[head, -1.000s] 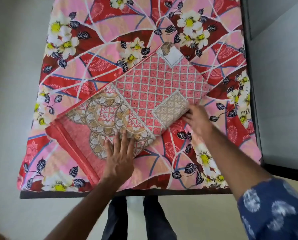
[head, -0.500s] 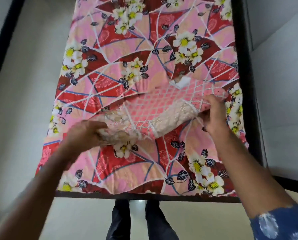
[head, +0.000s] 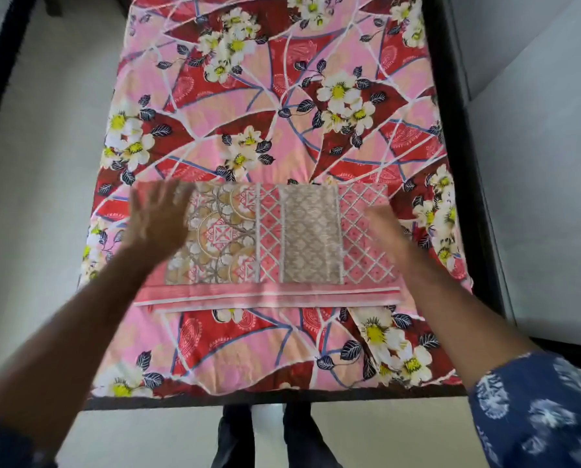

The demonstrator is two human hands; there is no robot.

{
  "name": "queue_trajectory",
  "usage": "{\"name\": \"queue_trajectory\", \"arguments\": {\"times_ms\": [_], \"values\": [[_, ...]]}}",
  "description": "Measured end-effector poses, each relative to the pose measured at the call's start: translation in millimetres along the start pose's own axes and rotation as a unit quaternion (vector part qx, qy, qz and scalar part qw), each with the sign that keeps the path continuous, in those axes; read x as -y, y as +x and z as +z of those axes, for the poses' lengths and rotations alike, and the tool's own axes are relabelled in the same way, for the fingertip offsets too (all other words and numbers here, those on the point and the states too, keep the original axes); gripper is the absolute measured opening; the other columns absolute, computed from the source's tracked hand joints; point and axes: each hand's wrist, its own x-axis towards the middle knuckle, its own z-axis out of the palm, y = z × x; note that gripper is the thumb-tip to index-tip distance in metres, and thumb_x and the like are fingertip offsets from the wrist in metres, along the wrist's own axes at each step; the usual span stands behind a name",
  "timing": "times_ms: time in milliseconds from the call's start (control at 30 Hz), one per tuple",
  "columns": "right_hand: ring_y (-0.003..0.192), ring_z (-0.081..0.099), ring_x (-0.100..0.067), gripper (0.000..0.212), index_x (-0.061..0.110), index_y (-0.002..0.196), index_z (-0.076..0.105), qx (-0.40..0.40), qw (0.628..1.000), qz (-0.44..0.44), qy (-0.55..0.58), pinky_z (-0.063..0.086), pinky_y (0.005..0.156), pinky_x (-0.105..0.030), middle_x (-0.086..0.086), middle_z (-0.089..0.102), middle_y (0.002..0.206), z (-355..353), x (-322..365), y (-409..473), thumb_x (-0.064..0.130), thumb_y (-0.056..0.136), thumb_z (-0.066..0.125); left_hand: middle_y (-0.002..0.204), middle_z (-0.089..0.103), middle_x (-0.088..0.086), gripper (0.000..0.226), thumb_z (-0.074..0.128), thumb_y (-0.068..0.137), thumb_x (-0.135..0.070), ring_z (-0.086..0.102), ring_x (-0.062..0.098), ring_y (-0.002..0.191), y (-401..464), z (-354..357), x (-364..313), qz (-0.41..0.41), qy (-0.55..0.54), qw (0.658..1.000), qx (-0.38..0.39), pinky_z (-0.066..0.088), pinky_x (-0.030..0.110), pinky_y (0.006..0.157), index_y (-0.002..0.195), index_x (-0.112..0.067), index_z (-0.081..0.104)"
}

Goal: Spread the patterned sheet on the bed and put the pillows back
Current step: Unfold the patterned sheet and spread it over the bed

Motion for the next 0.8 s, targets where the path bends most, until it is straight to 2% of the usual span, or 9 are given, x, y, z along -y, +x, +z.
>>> {"name": "queue_trajectory", "arguments": {"times_ms": [133,233,333,400,433,500,600,700,800], "values": [[0.129,0.036,-0.031,0.04,0.011,0.125,0.055,-0.001,0.902,-0.174,-0.394,0.039,0.107,-0.046,-0.01,0.043,0.13,15.5,-70.8,13.2,0.024,0.089,0.069,0.158,0.039,0.01,0.086,0.08,0.08,-0.045,0.04,0.037,0.142,-43.9,78.0,-51.6,0.083,-0.044,0.992,0.089,0.033,0.072,0.107,0.152,-0.032,0.035],[0.122,0.046,-0.034,0.047,0.015,0.129,0.059,-0.076,0.873,-0.251,-0.411,0.041,0.103,-0.05,-0.011,0.051,0.126,22.1,-92.2,-4.0,0.022,0.085,0.072,0.163,0.031,0.007,0.088,0.078,0.081,-0.032,0.03,0.035,0.149,-86.8,107.2,-79.3,0.013,-0.122,0.987,0.104,0.031,0.067,0.111,0.157,-0.026,0.032],[0.101,0.054,-0.02,0.036,0.015,0.12,0.064,0.008,0.839,-0.362,-0.407,0.049,0.087,-0.038,-0.003,0.056,0.109,40.4,-106.7,-42.7,0.013,0.085,0.069,0.153,0.042,0.006,0.07,0.071,0.082,-0.018,0.039,0.033,0.14,-116.7,118.4,-97.0,-0.036,-0.199,0.979,0.018,0.042,0.056,0.105,0.147,-0.023,0.046],[0.089,0.061,-0.014,0.023,0.011,0.111,0.066,0.094,0.895,-0.314,-0.303,0.055,0.078,-0.032,0.006,0.06,0.097,57.8,-112.8,-67.2,0.008,0.089,0.069,0.131,0.055,0.009,0.052,0.069,0.084,-0.007,0.055,0.032,0.117,-126.3,121.4,-112.1,-0.104,-0.339,0.934,-0.049,0.05,0.05,0.09,0.133,-0.016,0.057],[0.085,0.066,-0.015,0.016,0.01,0.107,0.066,0.117,0.942,-0.231,-0.213,0.057,0.075,-0.029,0.007,0.064,0.094,67.9,-114.3,-76.0,0.008,0.091,0.069,0.125,0.058,0.01,0.045,0.067,0.087,-0.006,0.059,0.029,0.109,-127.6,121.3,-121.2,-0.165,-0.454,0.874,-0.054,0.052,0.045,0.086,0.131,-0.013,0.056],[0.093,0.072,-0.024,0.009,0.01,0.104,0.068,0.115,0.993,-0.009,0.01,0.059,0.078,-0.031,-0.004,0.073,0.098,88.0,-112.8,-89.7,0.012,0.095,0.067,0.122,0.063,0.014,0.04,0.064,0.092,-0.014,0.066,0.023,0.101,-121.9,117.9,-135.1,-0.319,-0.668,0.672,0.004,0.055,0.036,0.079,0.131,-0.009,0.052],[0.103,0.071,-0.03,0.019,0.003,0.114,0.068,0.066,0.911,0.206,0.35,0.059,0.088,-0.037,-0.018,0.073,0.114,106.2,-106.7,-98.8,0.013,0.099,0.061,0.118,0.065,0.018,0.037,0.06,0.099,-0.02,0.072,0.021,0.095,-104.5,110.9,-143.3,-0.419,-0.795,0.439,0.016,0.059,0.034,0.074,0.129,-0.001,0.05],[0.116,0.066,-0.034,0.03,-0.003,0.124,0.06,0.016,0.824,0.257,0.504,0.055,0.098,-0.041,-0.024,0.066,0.126,107.3,-98.5,-99.8,0.015,0.1,0.061,0.116,0.06,0.014,0.019,0.049,0.106,-0.02,0.068,0.022,0.099,-88.0,106.3,-133.4,-0.454,-0.84,0.296,-0.04,0.059,0.036,0.074,0.116,-0.005,0.056],[0.121,0.06,-0.034,0.036,0.004,0.128,0.055,-0.023,0.802,0.255,0.54,0.052,0.102,-0.041,-0.021,0.057,0.133,99.4,-89.9,-87.6,0.021,0.098,0.063,0.144,0.045,0.015,0.045,0.054,0.105,-0.025,0.053,0.032,0.128,-75.3,106.0,-113.2,-0.476,-0.845,0.231,-0.08,0.059,0.046,0.089,0.144,-0.005,0.045]]}}
